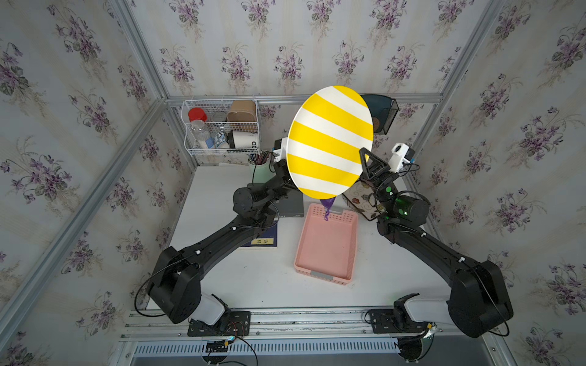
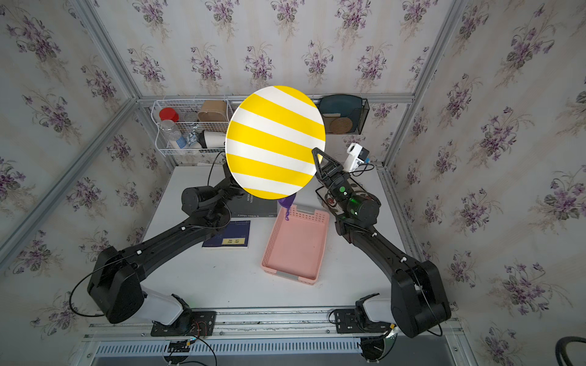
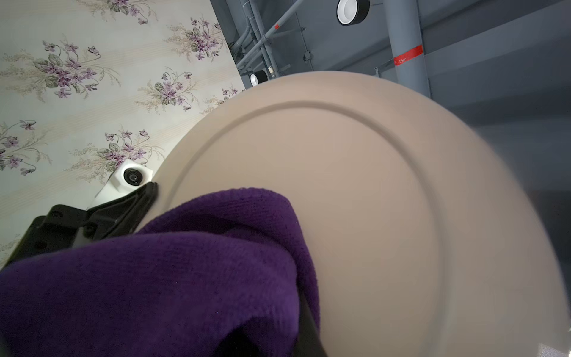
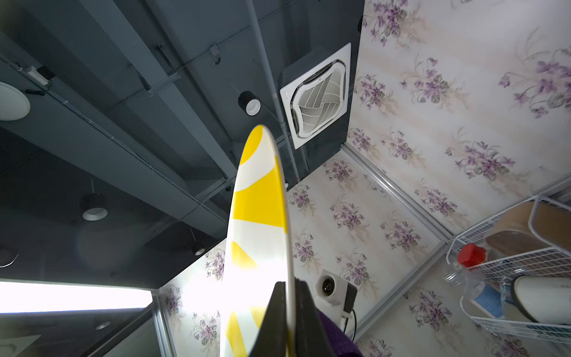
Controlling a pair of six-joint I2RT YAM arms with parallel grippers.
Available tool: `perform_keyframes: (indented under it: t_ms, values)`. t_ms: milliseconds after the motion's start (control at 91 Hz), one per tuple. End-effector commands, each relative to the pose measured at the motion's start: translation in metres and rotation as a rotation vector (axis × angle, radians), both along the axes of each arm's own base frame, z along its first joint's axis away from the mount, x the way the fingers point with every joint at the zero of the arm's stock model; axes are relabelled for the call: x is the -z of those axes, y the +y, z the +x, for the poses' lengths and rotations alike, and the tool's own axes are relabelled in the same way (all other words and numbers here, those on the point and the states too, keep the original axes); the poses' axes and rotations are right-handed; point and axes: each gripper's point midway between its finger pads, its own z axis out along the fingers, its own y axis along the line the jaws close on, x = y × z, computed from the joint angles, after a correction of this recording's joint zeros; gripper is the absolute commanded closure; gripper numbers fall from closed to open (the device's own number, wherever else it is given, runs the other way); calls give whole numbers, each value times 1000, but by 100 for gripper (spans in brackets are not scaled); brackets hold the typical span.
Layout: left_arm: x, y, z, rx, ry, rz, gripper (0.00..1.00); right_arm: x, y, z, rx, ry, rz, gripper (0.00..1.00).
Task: Wipe the wet plate dry
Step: Wipe the plate with towel.
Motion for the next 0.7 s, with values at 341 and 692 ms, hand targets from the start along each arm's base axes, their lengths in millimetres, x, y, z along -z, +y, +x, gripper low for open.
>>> perform_keyframes:
  t_ms: [341,692]
  values:
    - [-22,8,-18,-5,-134,-64,100,43,70,-45,-97,25,-44,100]
    - [10,-2,-39,25,-114,-12,100,-19,-11,10,139,-52,47,100]
